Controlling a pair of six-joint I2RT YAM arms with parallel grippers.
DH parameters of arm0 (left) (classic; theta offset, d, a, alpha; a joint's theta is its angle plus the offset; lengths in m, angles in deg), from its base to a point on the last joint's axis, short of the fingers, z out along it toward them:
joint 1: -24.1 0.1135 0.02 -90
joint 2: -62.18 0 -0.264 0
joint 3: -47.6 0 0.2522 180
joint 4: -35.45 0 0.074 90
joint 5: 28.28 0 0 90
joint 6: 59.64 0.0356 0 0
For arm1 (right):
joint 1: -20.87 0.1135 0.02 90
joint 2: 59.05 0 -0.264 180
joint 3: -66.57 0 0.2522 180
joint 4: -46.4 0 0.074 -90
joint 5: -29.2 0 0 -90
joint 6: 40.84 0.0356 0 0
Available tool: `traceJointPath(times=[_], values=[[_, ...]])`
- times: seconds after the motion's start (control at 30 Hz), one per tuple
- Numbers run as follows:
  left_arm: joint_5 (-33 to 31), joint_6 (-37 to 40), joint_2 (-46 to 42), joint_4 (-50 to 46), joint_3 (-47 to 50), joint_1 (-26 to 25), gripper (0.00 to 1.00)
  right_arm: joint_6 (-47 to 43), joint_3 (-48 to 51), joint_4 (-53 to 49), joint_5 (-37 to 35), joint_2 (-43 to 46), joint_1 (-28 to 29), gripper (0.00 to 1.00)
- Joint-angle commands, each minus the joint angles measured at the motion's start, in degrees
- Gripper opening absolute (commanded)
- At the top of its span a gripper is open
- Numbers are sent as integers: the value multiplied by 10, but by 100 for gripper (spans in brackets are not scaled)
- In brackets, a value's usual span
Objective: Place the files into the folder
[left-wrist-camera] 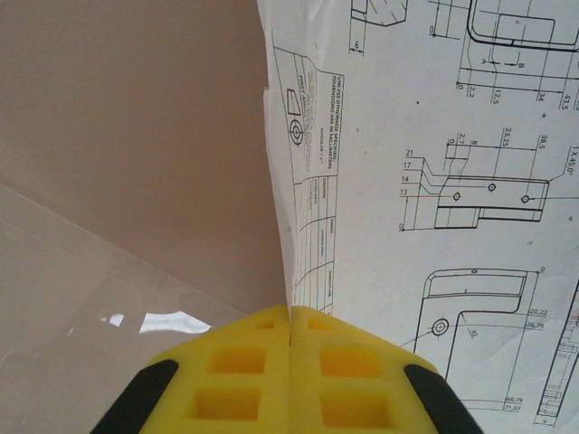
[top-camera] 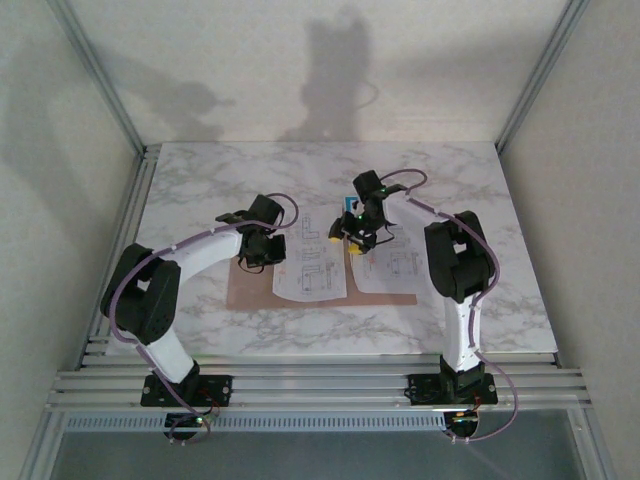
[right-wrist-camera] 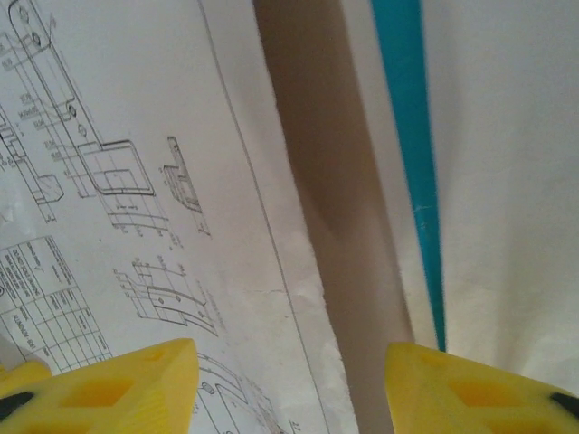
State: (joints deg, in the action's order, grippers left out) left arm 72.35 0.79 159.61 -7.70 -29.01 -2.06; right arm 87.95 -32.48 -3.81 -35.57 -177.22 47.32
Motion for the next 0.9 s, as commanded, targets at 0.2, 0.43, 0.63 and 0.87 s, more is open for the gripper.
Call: traceJointPath(times=[0.2,0.43,0.63,0.87], values=[[1,-5,0,3,6,4,0,10,-23,-1,19,-35,12,54],[2,-10,2,12,16,4,0,12,-28,12,45,-13,14,48],[0,-14,5,18,23,4,0,22,-9,30,89,22,15,46],[-1,-16,11,20,20,4,0,19,31,41,98,44,30,46]])
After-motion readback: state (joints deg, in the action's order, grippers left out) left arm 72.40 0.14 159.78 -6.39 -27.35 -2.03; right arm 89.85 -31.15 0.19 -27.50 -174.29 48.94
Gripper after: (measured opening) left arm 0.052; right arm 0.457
